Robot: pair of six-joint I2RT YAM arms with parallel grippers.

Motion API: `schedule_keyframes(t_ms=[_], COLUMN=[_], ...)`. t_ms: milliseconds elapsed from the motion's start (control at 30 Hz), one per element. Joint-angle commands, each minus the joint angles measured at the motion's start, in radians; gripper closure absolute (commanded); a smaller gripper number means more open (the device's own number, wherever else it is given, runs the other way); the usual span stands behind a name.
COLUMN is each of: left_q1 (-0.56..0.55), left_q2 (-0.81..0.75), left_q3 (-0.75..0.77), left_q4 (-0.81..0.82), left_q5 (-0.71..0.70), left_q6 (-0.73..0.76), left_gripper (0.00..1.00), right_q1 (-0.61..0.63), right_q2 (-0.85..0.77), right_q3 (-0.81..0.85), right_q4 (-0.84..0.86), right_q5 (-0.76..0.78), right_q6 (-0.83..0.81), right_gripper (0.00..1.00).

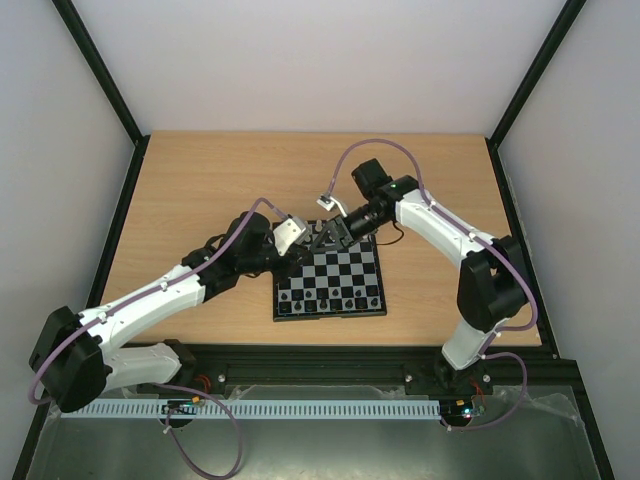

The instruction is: Set up the chess pieces on the board

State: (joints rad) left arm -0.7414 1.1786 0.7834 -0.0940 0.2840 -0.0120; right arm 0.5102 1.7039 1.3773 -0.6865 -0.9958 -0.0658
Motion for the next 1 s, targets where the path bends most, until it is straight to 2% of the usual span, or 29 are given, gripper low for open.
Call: schedule_keyframes(t_ms=[0,400,500,800,967], left_q1=[-0.004,-0.004,-0.004,-0.004,-0.004], left_q2=[-0.021,-0.015,-0.01,-0.007,0.056], left_q3=[-0.004,-0.006,-0.001,0.0,0.017], left_q4=[0.037,0.043,0.034,0.005,-0.033], left_q5=[0.017,0.028,0.008,-0.043,-0.028], left_q6=[-0.003,-0.004,-0.003,-0.014,-0.012], left_gripper=[0.82,0.82,0.82,0.7,0.61], right_q1=[0.005,0.006,0.005,-0.043,-0.098], right_q2=[0.02,0.042,0.038,-0.041,-0.164], right_q3=[0.019,0.01,0.01,-0.039,-0.154], right_q4=[-0.047,-0.032,-0.023,0.006,0.088], right_q5=[-0.046,-0.071,-0.03,0.131,0.277], right_q6=[0.002,0.011,0.004,-0.035,-0.043], right_gripper=[0.7,0.75,0.76,0.77,0.78])
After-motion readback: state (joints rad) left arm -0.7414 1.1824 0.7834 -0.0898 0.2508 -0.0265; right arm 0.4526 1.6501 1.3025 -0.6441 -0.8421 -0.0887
